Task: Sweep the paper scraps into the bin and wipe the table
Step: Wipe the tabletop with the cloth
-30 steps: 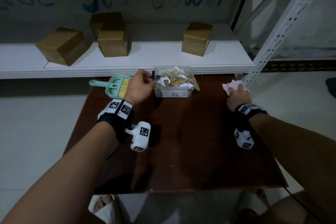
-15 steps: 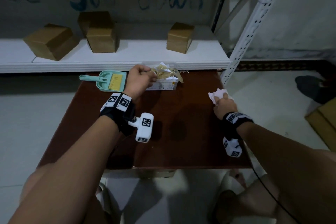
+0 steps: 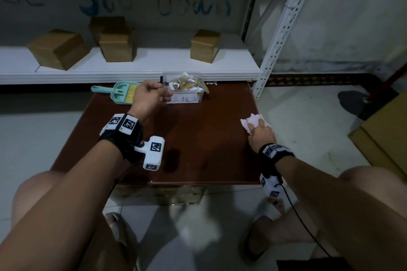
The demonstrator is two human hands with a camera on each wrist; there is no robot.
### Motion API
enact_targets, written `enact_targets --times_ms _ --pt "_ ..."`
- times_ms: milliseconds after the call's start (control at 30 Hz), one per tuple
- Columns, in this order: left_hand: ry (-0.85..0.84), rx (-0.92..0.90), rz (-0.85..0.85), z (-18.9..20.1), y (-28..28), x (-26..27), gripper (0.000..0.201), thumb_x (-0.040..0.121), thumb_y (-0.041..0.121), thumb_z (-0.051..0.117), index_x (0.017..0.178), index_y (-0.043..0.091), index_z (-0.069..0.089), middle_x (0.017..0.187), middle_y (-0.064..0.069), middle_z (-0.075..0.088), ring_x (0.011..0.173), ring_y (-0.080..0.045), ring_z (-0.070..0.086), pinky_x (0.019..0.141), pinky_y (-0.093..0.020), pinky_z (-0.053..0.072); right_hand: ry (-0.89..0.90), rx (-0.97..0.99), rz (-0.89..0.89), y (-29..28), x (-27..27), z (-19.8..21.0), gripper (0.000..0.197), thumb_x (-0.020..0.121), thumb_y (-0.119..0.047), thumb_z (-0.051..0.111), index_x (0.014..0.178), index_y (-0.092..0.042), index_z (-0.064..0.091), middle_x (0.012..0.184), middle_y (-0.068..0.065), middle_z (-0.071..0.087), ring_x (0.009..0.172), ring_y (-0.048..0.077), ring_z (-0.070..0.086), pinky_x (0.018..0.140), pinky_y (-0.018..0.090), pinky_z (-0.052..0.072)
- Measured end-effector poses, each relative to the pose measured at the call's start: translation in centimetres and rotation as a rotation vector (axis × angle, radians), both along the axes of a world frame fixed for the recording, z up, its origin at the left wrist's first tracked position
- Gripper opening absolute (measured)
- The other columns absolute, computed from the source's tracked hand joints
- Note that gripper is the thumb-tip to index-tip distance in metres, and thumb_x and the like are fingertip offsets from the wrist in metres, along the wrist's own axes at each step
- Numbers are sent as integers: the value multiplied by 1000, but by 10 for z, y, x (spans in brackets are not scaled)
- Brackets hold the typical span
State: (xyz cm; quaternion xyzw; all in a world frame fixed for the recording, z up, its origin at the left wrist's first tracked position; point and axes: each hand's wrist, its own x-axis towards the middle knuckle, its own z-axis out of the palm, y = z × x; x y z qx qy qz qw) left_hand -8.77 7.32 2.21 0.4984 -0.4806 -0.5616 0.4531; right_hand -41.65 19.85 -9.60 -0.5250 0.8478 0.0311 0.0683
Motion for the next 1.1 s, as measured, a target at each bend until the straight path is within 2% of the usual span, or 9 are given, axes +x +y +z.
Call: enact_targets --times_ms 133,200,333,500,633,800,867,1033,1100 --pt "40 9 -14 -8 20 2 8 99 4 58 106 3 57 98 -22 74 72 -20 70 61 -25 58 47 53 66 14 6 17 58 102 -20 50 157 -30 39 168 18 18 145 39 38 118 40 34" --pt "45 12 -35 -10 32 -2 3 100 6 56 101 7 58 97 -18 75 74 -20 71 65 -26 58 86 68 92 25 10 26 55 104 -21 48 158 -28 39 167 18 20 145 36 40 116 38 35" --pt "72 22 -77 -9 50 -8 7 101 9 57 107 9 55 95 -14 77 78 -20 73 73 -30 58 83 58 144 50 19 46 55 109 -19 44 162 -23 32 169 12 24 150 31 35 117 35 33" --pt "48 -9 -83 -2 57 -4 12 100 10 60 111 5 56 96 -16 77 76 -20 74 69 -28 60 97 55 166 88 34 74 50 111 -20 42 159 -13 33 164 14 35 148 29 39 113 32 35" --pt "36 -23 -80 2 58 6 13 100 8 59 111 2 57 98 -22 75 76 -22 73 62 -24 60 111 65 219 114 43 88 48 111 -20 40 158 -10 34 162 16 39 148 30 39 112 32 35" --pt "49 -17 -63 4 61 10 13 101 5 56 113 -1 55 103 -26 73 76 -24 71 67 -26 62 138 81 249 130 50 92 45 110 -18 41 155 -12 41 157 17 44 144 29 44 111 31 37" --pt "48 -25 -85 4 64 8 10 101 5 55 110 0 55 104 -28 72 76 -25 71 67 -27 62 128 109 255 129 51 88 48 109 -17 43 156 -17 41 159 15 43 143 29 45 111 31 39" --pt "32 -19 -102 3 64 3 19 100 6 58 117 -2 55 107 -30 72 74 -23 71 61 -25 61 226 91 347 120 32 57 46 110 -41 32 147 -28 55 159 10 47 142 28 50 108 30 45" --pt "39 -7 -107 4 64 2 18 100 7 58 116 0 54 109 -31 72 76 -24 72 64 -27 62 213 107 372 121 25 48 45 109 -35 33 152 -33 47 153 9 54 141 28 52 104 31 50"
